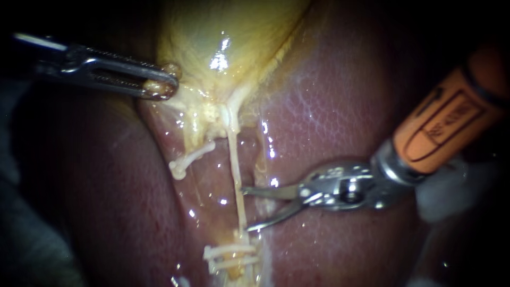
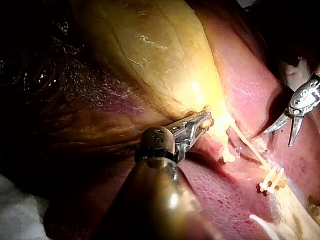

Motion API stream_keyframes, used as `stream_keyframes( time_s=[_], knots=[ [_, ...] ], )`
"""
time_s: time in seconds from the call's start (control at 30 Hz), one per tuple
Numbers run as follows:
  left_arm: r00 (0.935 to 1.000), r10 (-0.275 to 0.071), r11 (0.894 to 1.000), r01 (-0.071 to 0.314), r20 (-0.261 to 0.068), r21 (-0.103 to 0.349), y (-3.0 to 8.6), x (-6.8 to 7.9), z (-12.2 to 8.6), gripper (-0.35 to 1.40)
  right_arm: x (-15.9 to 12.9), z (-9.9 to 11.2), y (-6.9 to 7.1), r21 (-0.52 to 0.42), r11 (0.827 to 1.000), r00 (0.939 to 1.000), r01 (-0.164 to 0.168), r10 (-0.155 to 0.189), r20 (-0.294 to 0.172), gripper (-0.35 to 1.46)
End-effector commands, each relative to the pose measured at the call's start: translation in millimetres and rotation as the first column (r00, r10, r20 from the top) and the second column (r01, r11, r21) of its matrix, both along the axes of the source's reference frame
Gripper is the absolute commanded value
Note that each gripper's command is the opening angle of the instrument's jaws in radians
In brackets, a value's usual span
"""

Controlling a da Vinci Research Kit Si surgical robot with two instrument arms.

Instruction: Go back from the cut left tube

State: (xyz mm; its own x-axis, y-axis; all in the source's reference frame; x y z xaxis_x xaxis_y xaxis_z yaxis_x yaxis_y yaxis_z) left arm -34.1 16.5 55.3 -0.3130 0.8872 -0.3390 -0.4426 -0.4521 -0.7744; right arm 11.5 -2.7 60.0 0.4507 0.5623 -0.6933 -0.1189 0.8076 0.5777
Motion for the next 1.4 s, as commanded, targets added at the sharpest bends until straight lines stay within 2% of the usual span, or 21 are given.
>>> stream_keyframes(
  time_s=[0.03,0.13,0.2,0.27,0.3,0.33,0.37,0.47,0.7,0.77,0.87,0.93,0.97,1.4],
  knots=[
    [1.0000,0.000,1.000,0.000,0.000,0.000,0.0,0.0,0.1,-0.35,-1.2,-0.6,0.4,-0.039,0.999,0.9999,0.002,-0.001,0.012,1.43],
    [1.0000,0.000,1.000,0.000,0.000,0.000,0.0,0.0,0.1,-0.35,-3.8,-2.0,1.6,-0.097,0.995,0.9979,0.021,-0.015,0.062,1.43],
    [1.0000,0.000,1.000,0.000,0.000,0.000,0.0,0.0,0.0,-0.35,-5.4,-2.7,2.5,-0.135,0.989,0.9920,0.059,-0.043,0.119,1.43],
    [1.0000,0.000,1.000,0.000,0.000,0.000,0.0,0.0,0.1,-0.35,-6.4,-3.2,3.1,-0.155,0.984,0.9823,0.093,-0.065,0.176,1.41],
    [1.0000,0.000,1.000,0.000,0.000,0.000,0.0,0.0,0.1,-0.35,-6.8,-3.3,3.4,-0.163,0.980,0.9739,0.112,-0.075,0.214,1.40],
    [1.0000,0.000,1.000,0.000,0.000,0.000,0.0,0.0,0.1,-0.35,-7.1,-3.4,3.6,-0.170,0.978,0.9680,0.122,-0.079,0.238,1.40],
    [1.0000,0.000,1.000,0.000,0.000,0.000,0.0,-0.1,0.1,-0.35,-7.3,-3.5,3.9,-0.182,0.974,0.9588,0.139,-0.086,0.271,1.40],
    [1.0000,-0.001,1.000,0.001,-0.001,-0.001,0.0,-0.2,0.2,-0.35,-7.6,-3.5,4.1,-0.210,0.965,0.9457,0.158,-0.086,0.313,1.40],
    [1.0000,-0.006,1.000,0.006,-0.007,-0.011,-0.3,-1.4,2.1,-0.35,-7.5,-3.4,4.3,-0.266,0.950,0.9285,0.166,-0.060,0.366,1.43],
    [0.9999,-0.008,1.000,0.008,-0.008,-0.013,-0.4,-2.2,2.9,-0.35,-7.5,-3.4,4.3,-0.271,0.948,0.9257,0.169,-0.058,0.374,1.43],
    [1.0000,-0.004,1.000,0.004,-0.005,-0.013,-0.5,-3.1,4.1,-0.35,-7.5,-3.4,4.3,-0.265,0.949,0.9265,0.173,-0.065,0.371,1.43],
    [1.0000,-0.001,1.000,0.001,0.000,-0.013,-0.6,-3.6,4.9,-0.35,-7.5,-3.4,4.3,-0.253,0.950,0.9322,0.186,-0.089,0.351,1.43],
    [1.0000,0.000,1.000,0.000,0.000,-0.014,-0.7,-3.8,5.3,-0.35,-7.5,-3.4,4.3,-0.253,0.950,0.9322,0.186,-0.089,0.351,1.43],
    [1.0000,0.004,1.000,-0.004,-0.001,-0.013,-0.8,-3.8,5.5,-0.35,-7.4,-3.4,4.3,-0.250,0.950,0.9332,0.187,-0.093,0.347,1.43]
  ],
)
